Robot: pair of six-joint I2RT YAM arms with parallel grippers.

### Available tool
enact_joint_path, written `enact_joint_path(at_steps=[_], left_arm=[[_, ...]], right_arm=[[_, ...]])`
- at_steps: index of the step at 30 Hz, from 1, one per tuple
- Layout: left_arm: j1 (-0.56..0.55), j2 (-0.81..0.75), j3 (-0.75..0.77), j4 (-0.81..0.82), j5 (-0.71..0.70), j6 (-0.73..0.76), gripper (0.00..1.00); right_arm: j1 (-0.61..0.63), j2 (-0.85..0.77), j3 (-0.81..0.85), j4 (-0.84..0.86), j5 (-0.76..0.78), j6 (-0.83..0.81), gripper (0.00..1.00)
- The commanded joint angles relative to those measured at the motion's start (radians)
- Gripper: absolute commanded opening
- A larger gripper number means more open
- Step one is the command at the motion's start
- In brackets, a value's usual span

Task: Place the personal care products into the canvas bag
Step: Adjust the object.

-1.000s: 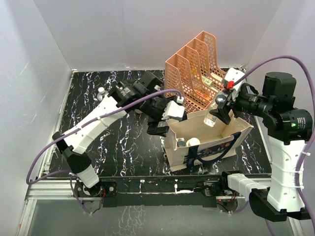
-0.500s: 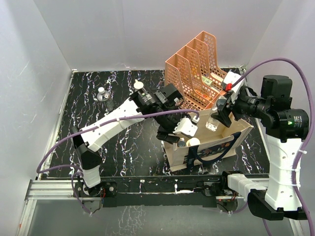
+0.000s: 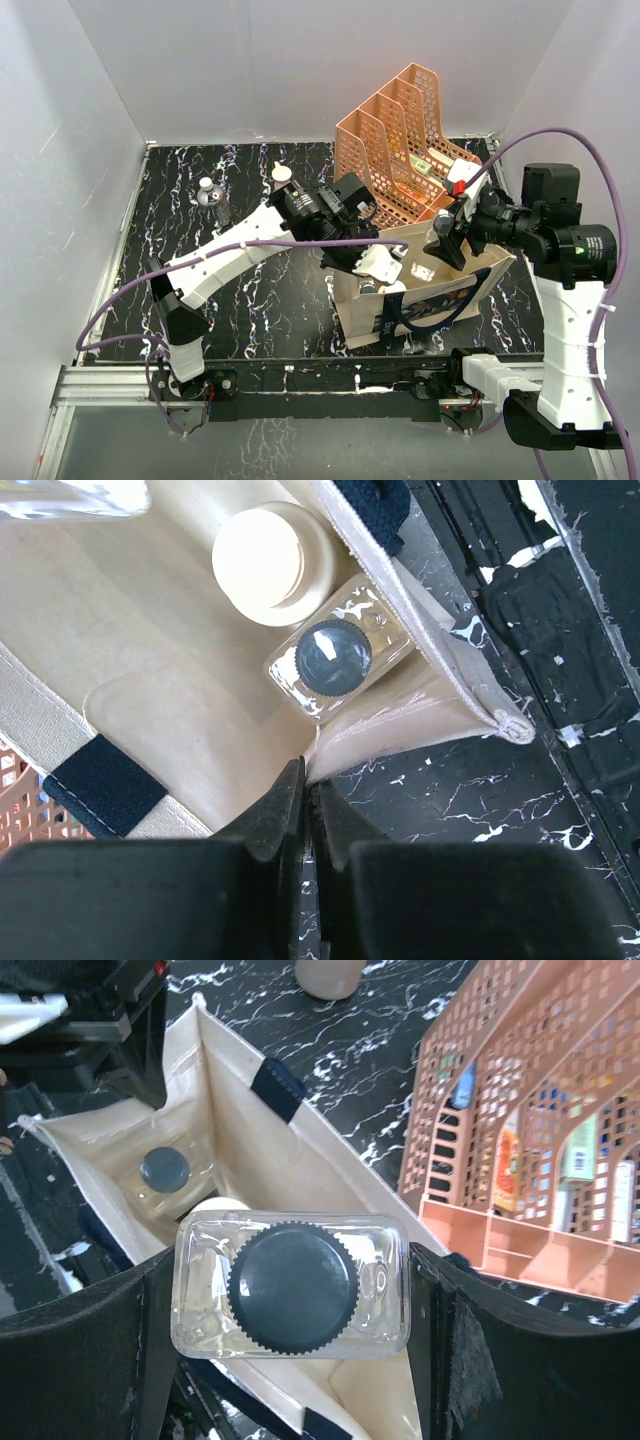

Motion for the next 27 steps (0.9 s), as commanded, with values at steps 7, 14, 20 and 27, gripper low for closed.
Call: enact_joint_path(at_steps=[7, 14, 20, 27], left_arm=[[-0.005, -0.054, -0.018, -0.065, -0.076, 0.125, 0.0], [-0.004, -0.062, -0.021, -0.071, -0.152, 0.181, 0.0], [0.018, -0.065, -0.008, -0.065, -0.196, 0.204, 0.0], [0.024, -0.062, 0.026, -0.053, -0.226, 0.211, 0.0]], right_arm=[[-0.007, -0.041, -0.054, 0.136, -0.093, -0.041, 0.08], [-0.007, -0.016, -0.024, 0.12, -0.109, -0.046, 0.08], [-0.007, -0.01, -0.019, 0.128, -0.122, -0.033, 0.08], [-0.007, -0.013, -0.028, 0.152, -0.132, -0.006, 0.08]])
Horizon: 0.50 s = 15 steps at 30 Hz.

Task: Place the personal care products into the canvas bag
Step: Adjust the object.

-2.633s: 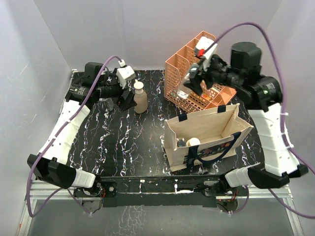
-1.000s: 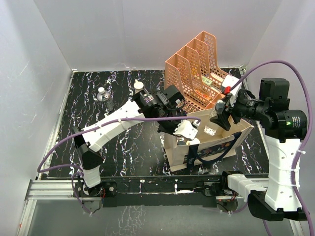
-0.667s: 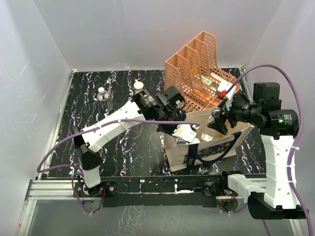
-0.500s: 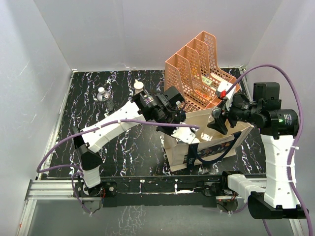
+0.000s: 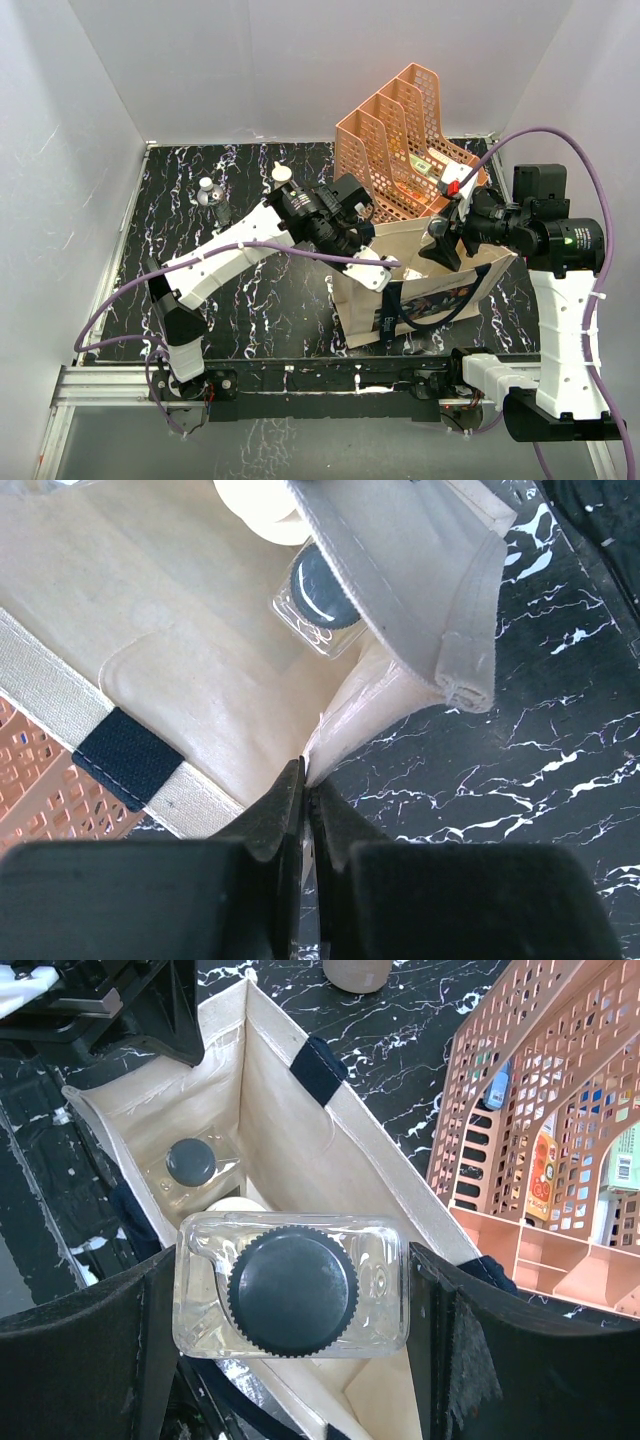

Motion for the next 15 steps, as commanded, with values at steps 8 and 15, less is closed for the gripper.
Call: enact_joint_path(at_steps=[8, 15], left_arm=[[0.015, -0.061, 0.042, -0.04, -0.073, 0.063, 0.0], [0.014, -0.09, 0.011, -0.083, -0.103, 0.104, 0.0]], right_arm=[[-0.007, -0.03, 0.054, 0.194, -0.057, 0.057, 0.08], [-0.007, -0.027, 0.042, 0.209, -0.05, 0.068, 0.08]])
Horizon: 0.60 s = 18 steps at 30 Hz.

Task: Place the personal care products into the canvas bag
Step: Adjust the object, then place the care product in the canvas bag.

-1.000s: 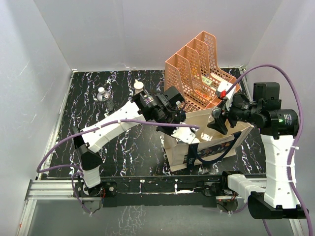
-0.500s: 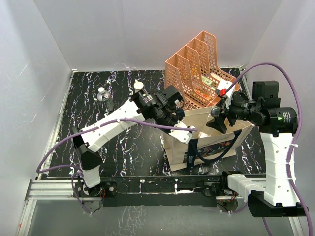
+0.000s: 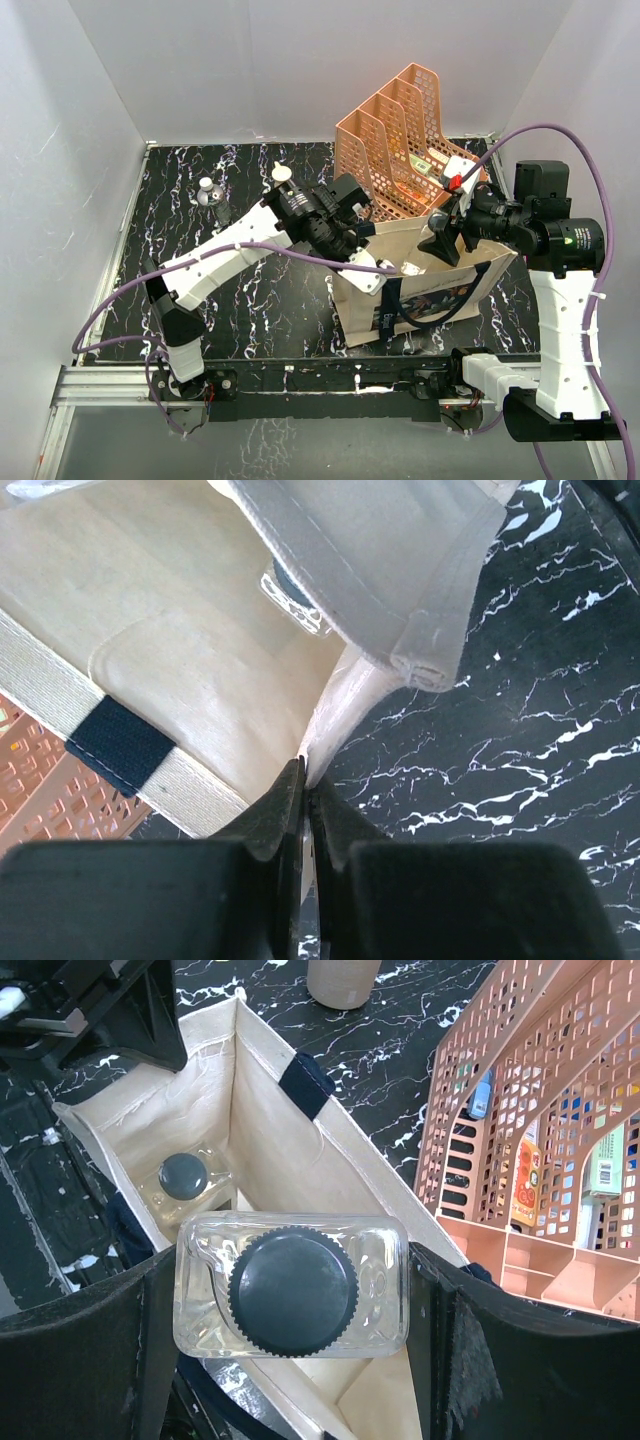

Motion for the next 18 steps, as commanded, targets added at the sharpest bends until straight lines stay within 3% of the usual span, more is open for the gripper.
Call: enact_joint_path(at_steps=[1, 18], left_arm=[[0.014, -0.091, -0.006, -0.064, -0.074, 0.053, 0.0], [0.017, -0.189, -0.125, -0.053, -0.194, 0.059, 0.0]], right_arm=[[-0.007, -0.027, 0.046, 0.15, -0.047, 0.021, 0.08], [-0.007, 0.023, 0.067, 0.044, -0.071, -0.073, 0.08]])
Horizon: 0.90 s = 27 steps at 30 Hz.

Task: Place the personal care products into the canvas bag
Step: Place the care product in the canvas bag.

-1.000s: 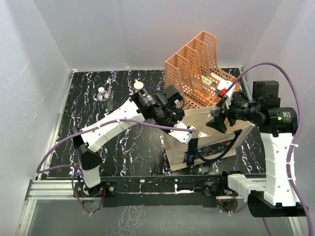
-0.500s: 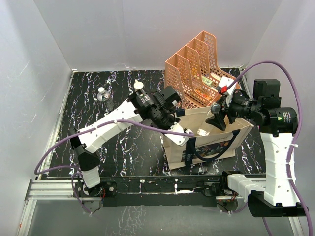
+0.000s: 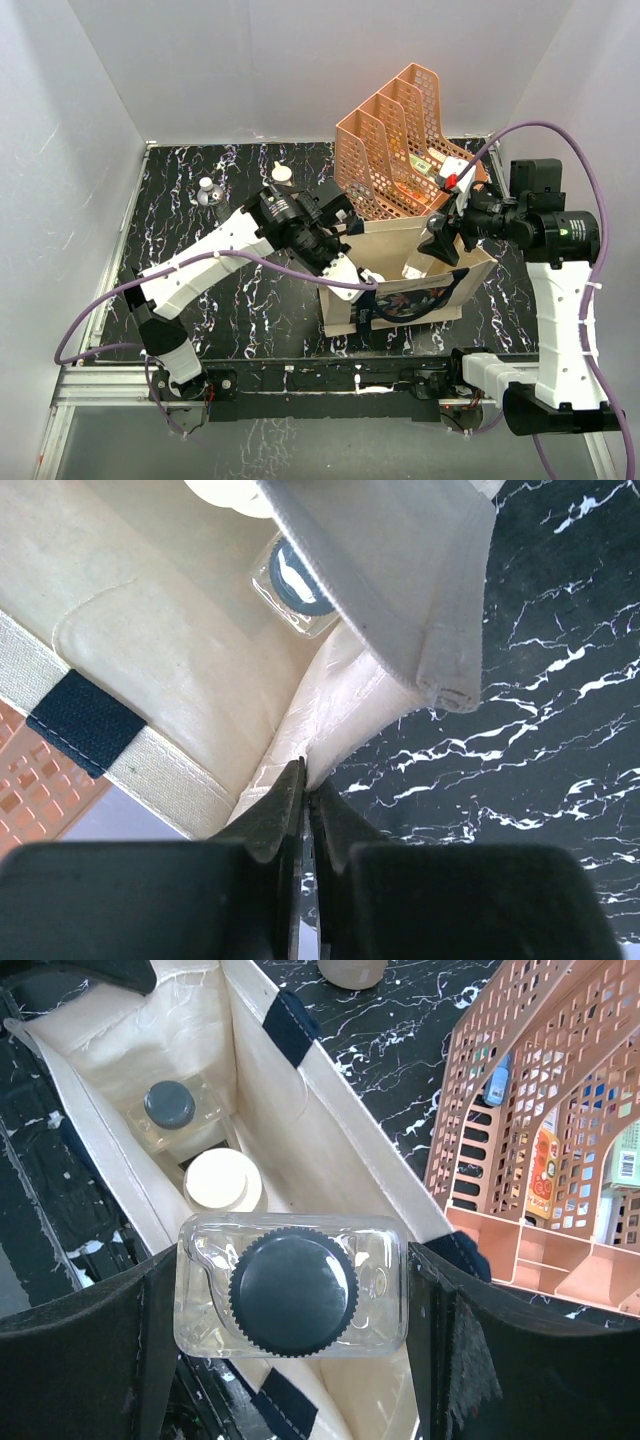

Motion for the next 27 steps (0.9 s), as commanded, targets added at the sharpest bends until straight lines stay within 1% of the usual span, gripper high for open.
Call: enact_joint_path(at_steps=[1, 5, 6, 10, 14, 19, 20, 23, 27], left_arm=[[0.018, -0.09, -0.047, -0.001, -0.082, -0.006, 0.0], [0.016, -0.097, -0.081, 0.038, -0.073, -0.057, 0.0], [0.016, -0.097, -0.081, 0.047, -0.067, -0.076, 0.03], [0.016, -0.095, -0.074, 0.08, -0.04, -0.146, 0.2], [0.016, -0.093, -0.061, 0.102, -0.01, -0.223, 0.42], [0.016, -0.094, -0.039, 0.118, 0.042, -0.3, 0.64], [0.016, -0.097, -0.036, 0.121, 0.057, -0.316, 0.7], [0.02, -0.109, -0.024, 0.127, 0.084, -0.358, 0.8], [0.048, -0.129, -0.005, 0.13, 0.117, -0.395, 0.89]], right_arm=[[-0.007, -0.003, 0.061, 0.067, -0.08, -0.052, 0.08], [-0.007, -0.012, 0.005, 0.057, -0.089, -0.094, 0.08], [-0.007, -0.011, -0.009, 0.051, -0.092, -0.112, 0.08], [-0.001, -0.018, -0.069, 0.039, -0.109, -0.175, 0.08], [0.009, -0.023, -0.119, 0.044, -0.124, -0.221, 0.08], [0.04, 0.004, -0.182, 0.054, -0.156, -0.249, 0.08], [0.048, 0.009, -0.192, 0.058, -0.16, -0.256, 0.08], [0.075, 0.012, -0.234, 0.086, -0.165, -0.271, 0.08], [0.101, 0.015, -0.275, 0.119, -0.173, -0.273, 0.08]])
